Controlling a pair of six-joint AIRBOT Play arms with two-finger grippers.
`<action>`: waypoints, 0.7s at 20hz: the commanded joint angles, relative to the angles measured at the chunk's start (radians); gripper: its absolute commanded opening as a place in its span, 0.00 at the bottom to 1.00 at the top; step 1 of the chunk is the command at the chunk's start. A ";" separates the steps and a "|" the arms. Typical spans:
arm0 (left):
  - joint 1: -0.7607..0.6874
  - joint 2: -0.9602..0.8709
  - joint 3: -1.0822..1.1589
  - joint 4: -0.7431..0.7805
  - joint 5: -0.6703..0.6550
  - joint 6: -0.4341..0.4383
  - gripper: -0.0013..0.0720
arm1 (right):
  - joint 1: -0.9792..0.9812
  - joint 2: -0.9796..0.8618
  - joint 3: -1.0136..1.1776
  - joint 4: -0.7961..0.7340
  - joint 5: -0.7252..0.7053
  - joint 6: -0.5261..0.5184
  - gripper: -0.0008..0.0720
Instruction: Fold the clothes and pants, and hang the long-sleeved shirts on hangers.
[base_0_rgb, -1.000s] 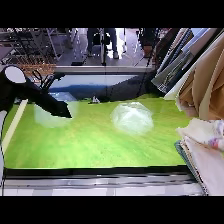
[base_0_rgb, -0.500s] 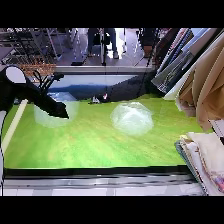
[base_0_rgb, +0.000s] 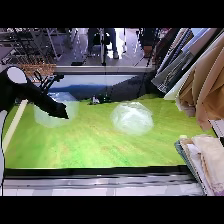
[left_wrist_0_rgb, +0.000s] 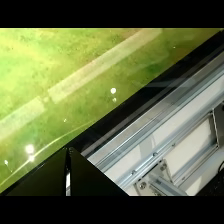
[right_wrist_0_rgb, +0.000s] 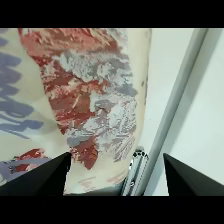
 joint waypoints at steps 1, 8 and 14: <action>0.001 -0.002 0.000 0.001 -0.001 0.000 0.02 | 0.000 -0.005 0.000 -0.010 -0.023 -0.006 0.95; 0.002 -0.029 0.000 0.002 0.145 -0.035 0.02 | 0.013 0.076 0.050 0.979 -0.147 -0.191 0.92; 0.051 0.072 0.000 0.435 0.377 -0.220 0.02 | 0.353 0.146 0.050 1.162 -0.148 -0.519 0.91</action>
